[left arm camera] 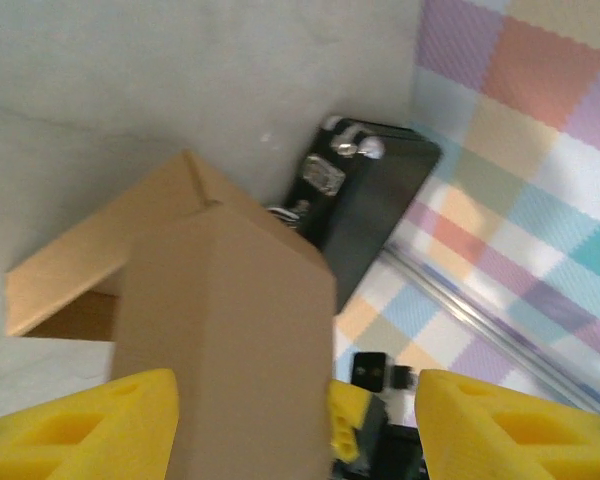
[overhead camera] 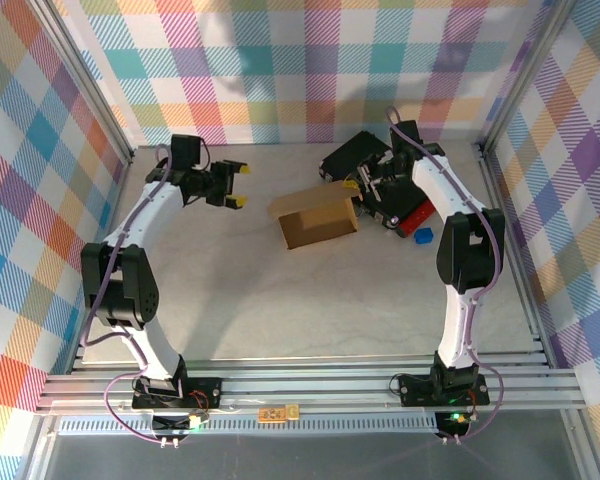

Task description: Fold the paper box

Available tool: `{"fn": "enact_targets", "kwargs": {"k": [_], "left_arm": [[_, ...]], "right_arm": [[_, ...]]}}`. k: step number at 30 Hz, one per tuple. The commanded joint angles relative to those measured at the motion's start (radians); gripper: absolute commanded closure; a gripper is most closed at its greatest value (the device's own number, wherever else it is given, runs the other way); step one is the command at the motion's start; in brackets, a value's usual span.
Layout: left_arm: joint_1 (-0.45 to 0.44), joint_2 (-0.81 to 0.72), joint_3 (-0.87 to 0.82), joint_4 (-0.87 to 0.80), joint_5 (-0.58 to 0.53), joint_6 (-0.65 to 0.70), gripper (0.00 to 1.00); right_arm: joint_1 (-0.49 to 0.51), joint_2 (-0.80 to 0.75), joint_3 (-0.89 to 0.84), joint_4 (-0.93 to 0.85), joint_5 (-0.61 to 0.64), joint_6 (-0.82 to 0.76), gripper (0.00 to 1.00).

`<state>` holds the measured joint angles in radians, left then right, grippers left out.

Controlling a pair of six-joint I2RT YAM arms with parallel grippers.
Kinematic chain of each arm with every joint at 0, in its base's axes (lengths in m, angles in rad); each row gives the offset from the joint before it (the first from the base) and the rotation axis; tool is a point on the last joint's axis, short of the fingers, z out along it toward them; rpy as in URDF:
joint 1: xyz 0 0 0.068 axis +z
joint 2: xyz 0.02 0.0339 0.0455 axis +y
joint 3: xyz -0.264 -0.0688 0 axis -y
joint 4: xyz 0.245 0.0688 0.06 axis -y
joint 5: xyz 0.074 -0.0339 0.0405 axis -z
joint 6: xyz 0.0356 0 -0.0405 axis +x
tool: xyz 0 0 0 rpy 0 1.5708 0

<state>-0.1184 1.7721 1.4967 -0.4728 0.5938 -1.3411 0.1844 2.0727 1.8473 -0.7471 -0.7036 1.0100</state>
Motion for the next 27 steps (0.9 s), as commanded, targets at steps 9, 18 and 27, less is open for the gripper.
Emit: {"fn": "enact_targets", "kwargs": {"k": [9,18,27], "left_arm": [[-0.073,-0.022,0.116,-0.056,0.044,0.014,0.38],[-0.082,-0.020,0.149,-0.048,0.039,0.016,0.46],[-0.137,0.027,0.150,0.024,0.048,-0.029,0.48]], "right_arm": [[-0.033,-0.074,0.115,-0.042,-0.077,0.062,1.00],[-0.034,-0.103,0.105,-0.023,-0.094,0.082,1.00],[-0.035,-0.105,0.072,0.015,-0.105,0.104,1.00]]}}
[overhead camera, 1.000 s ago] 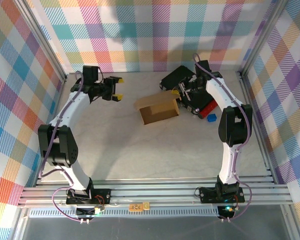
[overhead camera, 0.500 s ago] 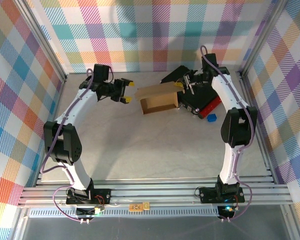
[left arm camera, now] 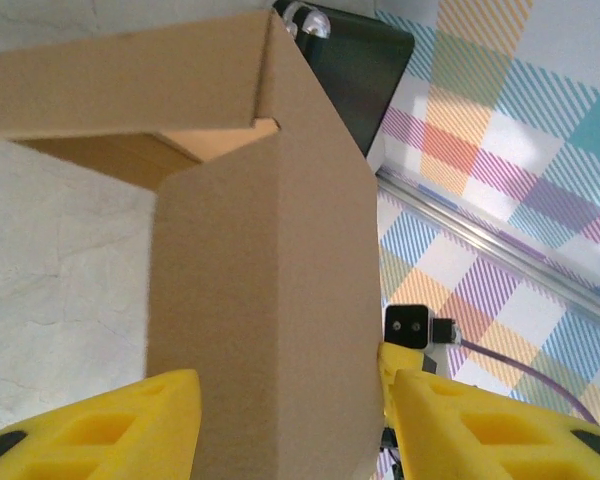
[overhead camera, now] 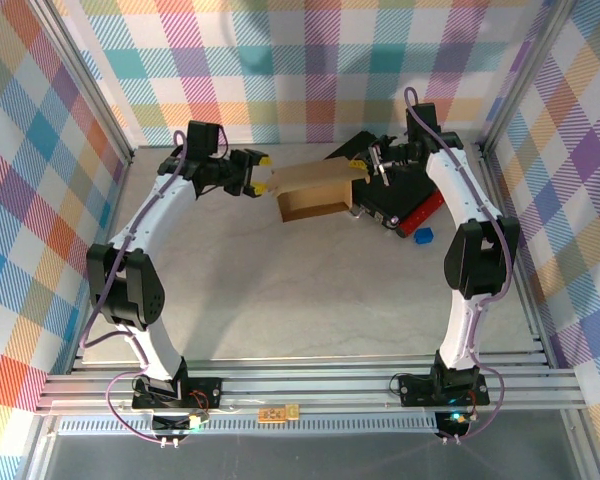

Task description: Fold the paper box

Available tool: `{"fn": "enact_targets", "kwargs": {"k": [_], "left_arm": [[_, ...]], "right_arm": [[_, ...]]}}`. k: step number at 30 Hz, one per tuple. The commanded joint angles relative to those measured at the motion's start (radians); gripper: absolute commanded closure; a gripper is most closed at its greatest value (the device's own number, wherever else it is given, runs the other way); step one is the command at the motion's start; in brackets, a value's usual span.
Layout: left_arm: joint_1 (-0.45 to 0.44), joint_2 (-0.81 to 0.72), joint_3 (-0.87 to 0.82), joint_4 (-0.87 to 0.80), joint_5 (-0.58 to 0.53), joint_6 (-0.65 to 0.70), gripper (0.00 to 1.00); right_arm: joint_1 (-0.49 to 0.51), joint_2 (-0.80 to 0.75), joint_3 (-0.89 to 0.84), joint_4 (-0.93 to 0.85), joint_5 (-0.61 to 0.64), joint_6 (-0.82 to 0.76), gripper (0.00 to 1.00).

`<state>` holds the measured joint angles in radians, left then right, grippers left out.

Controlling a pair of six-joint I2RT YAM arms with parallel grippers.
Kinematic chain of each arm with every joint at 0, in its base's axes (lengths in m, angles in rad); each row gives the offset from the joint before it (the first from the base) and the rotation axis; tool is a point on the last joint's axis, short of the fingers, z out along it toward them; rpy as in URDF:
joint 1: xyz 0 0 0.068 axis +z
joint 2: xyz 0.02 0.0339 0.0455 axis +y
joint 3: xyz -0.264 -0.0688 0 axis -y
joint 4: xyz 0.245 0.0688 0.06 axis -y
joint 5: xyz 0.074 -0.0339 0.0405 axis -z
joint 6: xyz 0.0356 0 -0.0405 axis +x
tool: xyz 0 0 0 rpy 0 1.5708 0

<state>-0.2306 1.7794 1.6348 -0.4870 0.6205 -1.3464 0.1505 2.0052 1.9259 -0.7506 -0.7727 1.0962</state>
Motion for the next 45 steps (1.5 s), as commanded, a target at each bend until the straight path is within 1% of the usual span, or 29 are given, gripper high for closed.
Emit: {"fn": "enact_targets", "kwargs": {"k": [1,10,12,18,22,25,29,32,35,39,45], "left_arm": [[-0.030,0.026,0.015,0.043,0.022,-0.029,0.49],[-0.059,0.046,0.013,0.066,0.025,-0.049,0.49],[-0.062,0.048,0.008,0.075,0.025,-0.054,0.52],[-0.059,0.038,-0.026,0.076,0.021,-0.047,0.65],[-0.046,0.016,-0.080,0.070,0.019,-0.033,0.68],[-0.024,-0.006,-0.115,0.040,0.013,0.004,0.70],[0.017,-0.029,-0.145,-0.067,-0.011,0.131,0.74],[0.042,-0.029,-0.213,-0.042,0.008,0.199,0.76],[0.056,-0.010,-0.275,0.001,0.031,0.237,0.77],[0.056,0.002,-0.297,-0.024,-0.004,0.297,0.79],[0.056,0.038,-0.303,-0.041,-0.023,0.346,0.80]], "right_arm": [[0.000,-0.036,-0.007,0.019,-0.036,0.018,1.00],[0.000,-0.027,-0.022,0.035,-0.042,0.023,1.00],[0.001,-0.023,-0.023,0.037,-0.046,0.024,1.00],[0.023,-0.023,-0.078,0.054,-0.054,0.022,1.00],[0.050,-0.033,-0.145,0.088,-0.045,0.029,1.00],[0.070,-0.029,-0.174,0.106,-0.032,0.027,1.00],[0.098,-0.006,-0.185,0.111,-0.014,-0.007,1.00],[0.119,0.017,-0.195,0.122,-0.004,-0.053,1.00],[0.139,0.035,-0.218,0.123,0.005,-0.100,1.00],[0.154,0.037,-0.266,0.140,0.025,-0.132,1.00],[0.165,0.054,-0.277,0.113,0.052,-0.193,1.00]]}}
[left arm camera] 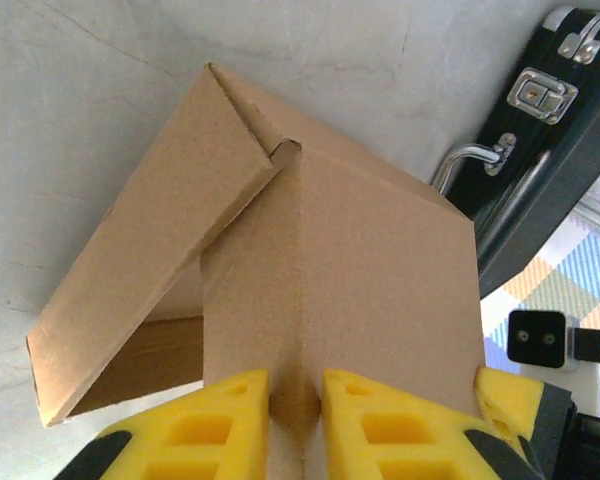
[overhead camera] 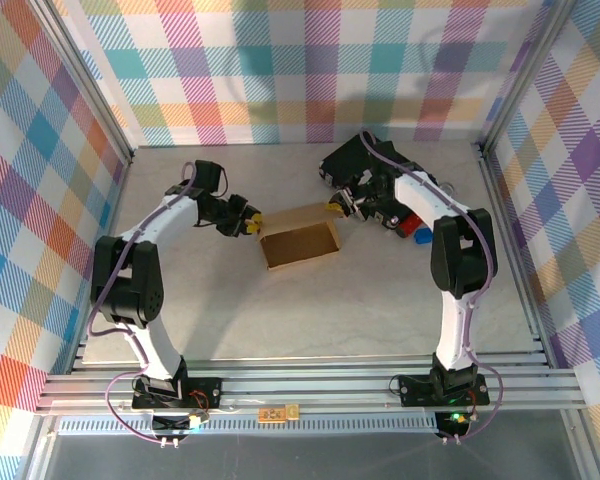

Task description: Fold the paper box

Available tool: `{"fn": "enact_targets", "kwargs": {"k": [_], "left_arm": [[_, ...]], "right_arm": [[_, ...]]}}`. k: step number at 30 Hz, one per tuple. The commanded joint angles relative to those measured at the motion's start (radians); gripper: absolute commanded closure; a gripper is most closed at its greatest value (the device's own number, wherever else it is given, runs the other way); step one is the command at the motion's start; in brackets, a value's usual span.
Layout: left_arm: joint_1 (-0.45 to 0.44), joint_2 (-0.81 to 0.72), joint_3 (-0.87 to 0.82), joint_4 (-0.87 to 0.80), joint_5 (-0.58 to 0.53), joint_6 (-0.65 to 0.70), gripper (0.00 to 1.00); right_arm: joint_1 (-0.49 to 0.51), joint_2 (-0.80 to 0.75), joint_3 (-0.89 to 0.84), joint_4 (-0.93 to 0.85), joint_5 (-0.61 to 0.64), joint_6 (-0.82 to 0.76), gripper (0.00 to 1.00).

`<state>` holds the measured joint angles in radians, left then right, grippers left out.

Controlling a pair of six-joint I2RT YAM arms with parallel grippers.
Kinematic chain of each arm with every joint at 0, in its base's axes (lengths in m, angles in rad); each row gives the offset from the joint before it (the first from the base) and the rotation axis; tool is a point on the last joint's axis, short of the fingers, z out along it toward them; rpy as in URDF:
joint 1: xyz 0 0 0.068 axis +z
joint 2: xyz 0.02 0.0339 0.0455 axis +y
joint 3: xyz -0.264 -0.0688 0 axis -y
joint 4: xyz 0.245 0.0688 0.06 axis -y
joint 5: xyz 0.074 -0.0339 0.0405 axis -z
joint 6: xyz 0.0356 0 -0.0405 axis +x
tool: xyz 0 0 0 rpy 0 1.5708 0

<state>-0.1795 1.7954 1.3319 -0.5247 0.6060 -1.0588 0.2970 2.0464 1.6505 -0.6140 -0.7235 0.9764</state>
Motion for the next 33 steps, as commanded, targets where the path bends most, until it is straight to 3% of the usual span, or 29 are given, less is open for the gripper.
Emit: {"fn": "enact_targets", "kwargs": {"k": [1,7,14,19,22,29,33], "left_arm": [[0.005,0.026,0.001,-0.010,-0.014,0.069,0.80],[0.003,0.045,-0.001,-0.063,-0.050,0.158,0.81],[-0.011,0.013,-0.039,-0.059,-0.080,0.169,0.80],[-0.013,-0.071,0.010,-0.237,-0.199,0.199,0.59],[-0.032,-0.113,-0.022,-0.235,-0.167,0.180,0.51],[-0.105,-0.098,-0.141,-0.106,-0.091,0.122,0.47],[-0.115,-0.063,-0.137,-0.156,-0.156,0.181,0.51]], "right_arm": [[0.020,0.015,0.003,-0.038,0.012,-0.091,1.00],[0.041,0.028,0.018,-0.135,0.081,-0.207,0.97],[0.062,0.034,0.013,-0.191,0.162,-0.285,0.96],[0.075,0.028,0.016,-0.226,0.223,-0.340,0.96],[0.085,0.028,0.012,-0.231,0.250,-0.366,0.95],[0.097,0.025,0.004,-0.234,0.280,-0.404,0.92],[0.097,0.023,-0.006,-0.234,0.289,-0.433,0.87]]}}
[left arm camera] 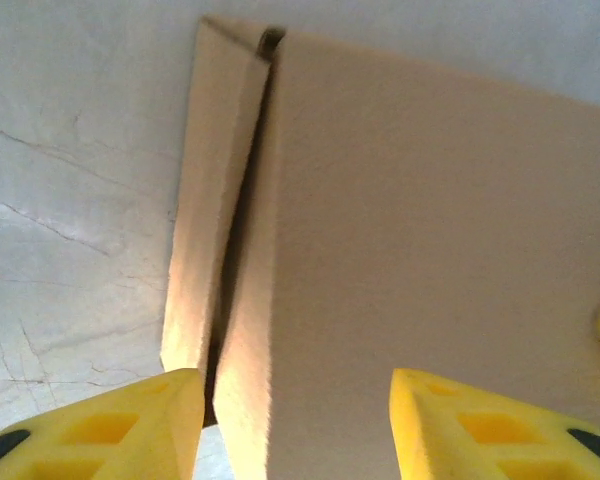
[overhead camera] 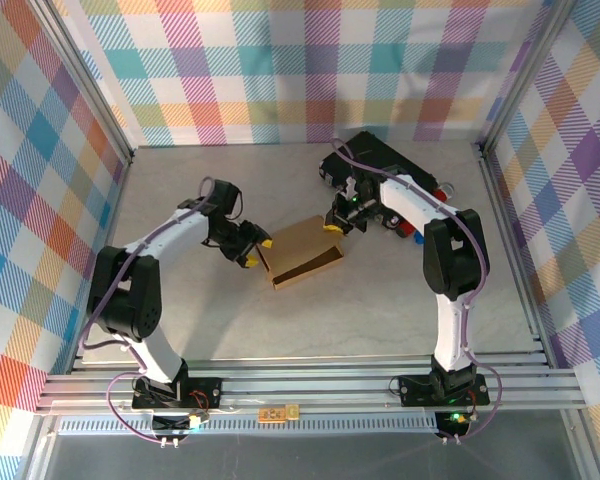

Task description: Fold the paper box

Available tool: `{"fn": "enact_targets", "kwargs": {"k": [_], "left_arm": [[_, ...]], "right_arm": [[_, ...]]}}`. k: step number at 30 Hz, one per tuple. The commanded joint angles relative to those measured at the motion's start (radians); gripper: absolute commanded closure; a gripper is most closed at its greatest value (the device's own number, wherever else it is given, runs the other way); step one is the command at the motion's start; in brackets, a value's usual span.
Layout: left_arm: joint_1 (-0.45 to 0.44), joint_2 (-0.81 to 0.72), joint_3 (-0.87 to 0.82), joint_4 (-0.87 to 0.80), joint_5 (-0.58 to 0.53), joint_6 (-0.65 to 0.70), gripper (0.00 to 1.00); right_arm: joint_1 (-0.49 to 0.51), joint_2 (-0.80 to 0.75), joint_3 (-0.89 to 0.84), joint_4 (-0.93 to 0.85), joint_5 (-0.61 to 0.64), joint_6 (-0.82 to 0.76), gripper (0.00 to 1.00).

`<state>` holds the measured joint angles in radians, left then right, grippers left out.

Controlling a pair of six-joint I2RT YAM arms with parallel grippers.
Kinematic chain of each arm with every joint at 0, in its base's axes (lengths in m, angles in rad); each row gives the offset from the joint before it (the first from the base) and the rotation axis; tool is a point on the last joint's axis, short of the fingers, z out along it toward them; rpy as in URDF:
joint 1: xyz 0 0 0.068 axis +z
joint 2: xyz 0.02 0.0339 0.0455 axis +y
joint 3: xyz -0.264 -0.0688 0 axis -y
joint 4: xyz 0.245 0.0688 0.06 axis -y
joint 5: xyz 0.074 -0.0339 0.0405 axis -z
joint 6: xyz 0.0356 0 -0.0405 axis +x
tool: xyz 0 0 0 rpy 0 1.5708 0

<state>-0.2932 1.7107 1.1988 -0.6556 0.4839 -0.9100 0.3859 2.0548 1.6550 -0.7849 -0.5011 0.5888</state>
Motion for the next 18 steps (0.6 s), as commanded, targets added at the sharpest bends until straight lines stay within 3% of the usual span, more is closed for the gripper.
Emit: {"fn": "enact_targets", "kwargs": {"k": [1,4,12,18], "left_arm": [[-0.001,0.025,-0.009,-0.027,-0.042,0.040,0.52],[-0.003,0.044,-0.032,0.001,-0.046,0.053,0.56],[-0.004,0.095,-0.052,0.004,-0.135,0.103,0.71],[-0.004,0.118,-0.005,-0.033,-0.167,0.146,0.79]], "right_arm": [[0.008,0.016,-0.012,-0.063,0.066,-0.056,0.85],[0.007,0.019,-0.018,-0.077,0.085,-0.102,0.79],[-0.044,-0.065,-0.046,-0.106,0.113,-0.169,0.48],[-0.063,-0.096,-0.094,-0.079,0.063,-0.176,0.46]]}}
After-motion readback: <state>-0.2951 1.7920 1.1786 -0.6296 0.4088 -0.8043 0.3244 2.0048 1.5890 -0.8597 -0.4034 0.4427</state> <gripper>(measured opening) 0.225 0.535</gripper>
